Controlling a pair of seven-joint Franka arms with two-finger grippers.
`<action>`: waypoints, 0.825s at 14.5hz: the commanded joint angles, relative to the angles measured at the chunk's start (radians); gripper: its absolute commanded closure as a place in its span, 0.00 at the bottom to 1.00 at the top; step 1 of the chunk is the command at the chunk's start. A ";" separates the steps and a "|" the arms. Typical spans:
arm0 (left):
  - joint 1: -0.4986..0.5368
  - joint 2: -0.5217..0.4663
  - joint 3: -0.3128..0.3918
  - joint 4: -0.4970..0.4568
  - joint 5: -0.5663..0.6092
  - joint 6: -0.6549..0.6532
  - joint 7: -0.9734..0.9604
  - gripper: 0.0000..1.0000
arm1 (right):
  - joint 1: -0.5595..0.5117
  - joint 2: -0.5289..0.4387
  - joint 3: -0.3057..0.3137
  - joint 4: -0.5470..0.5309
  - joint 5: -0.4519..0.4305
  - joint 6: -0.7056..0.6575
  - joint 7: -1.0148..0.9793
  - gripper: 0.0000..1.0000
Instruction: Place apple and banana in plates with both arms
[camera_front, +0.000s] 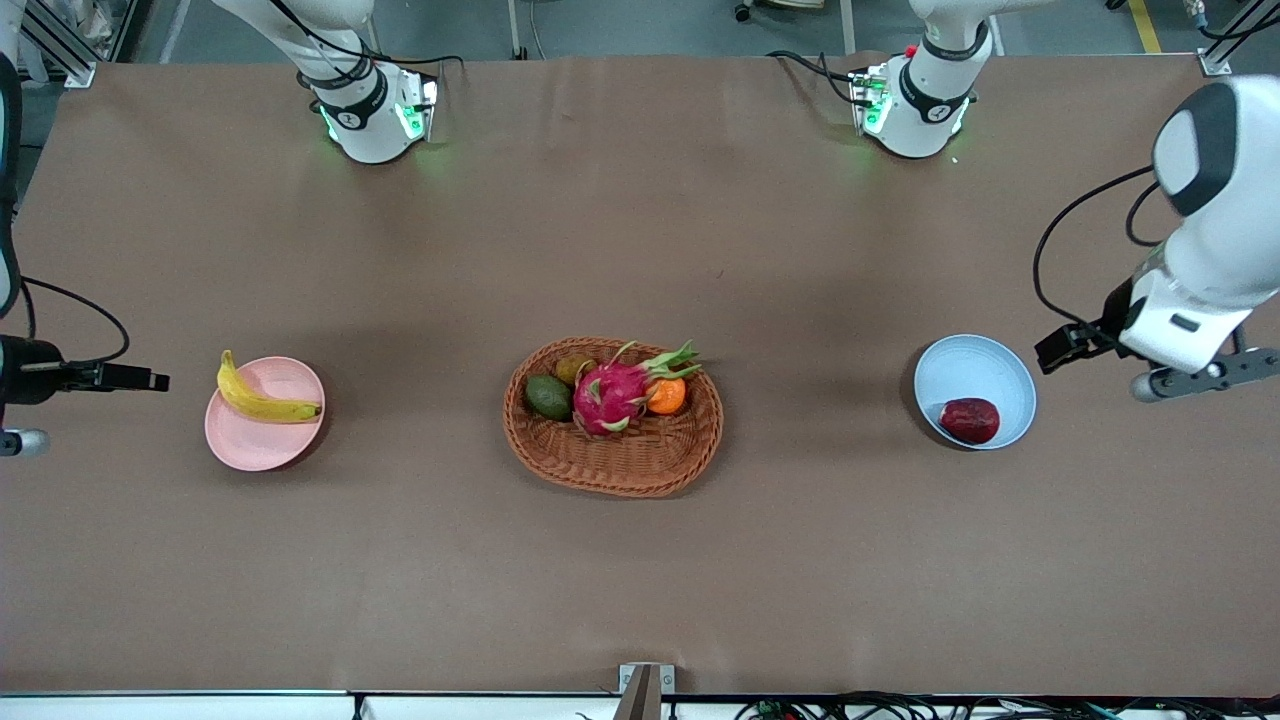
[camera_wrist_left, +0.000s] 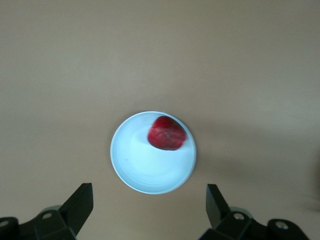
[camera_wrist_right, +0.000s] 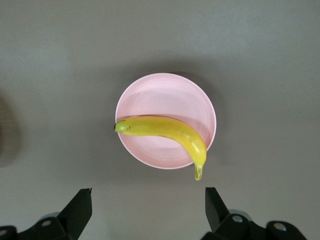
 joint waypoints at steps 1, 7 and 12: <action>0.002 0.019 -0.002 0.158 -0.074 -0.119 0.044 0.01 | 0.063 -0.036 -0.001 0.053 -0.052 -0.083 0.127 0.00; 0.016 -0.001 0.011 0.246 -0.076 -0.239 0.216 0.00 | 0.141 -0.081 -0.001 0.082 -0.058 -0.133 0.245 0.00; 0.031 -0.027 0.005 0.247 -0.078 -0.239 0.221 0.00 | 0.141 -0.078 -0.003 0.134 -0.061 -0.119 0.244 0.00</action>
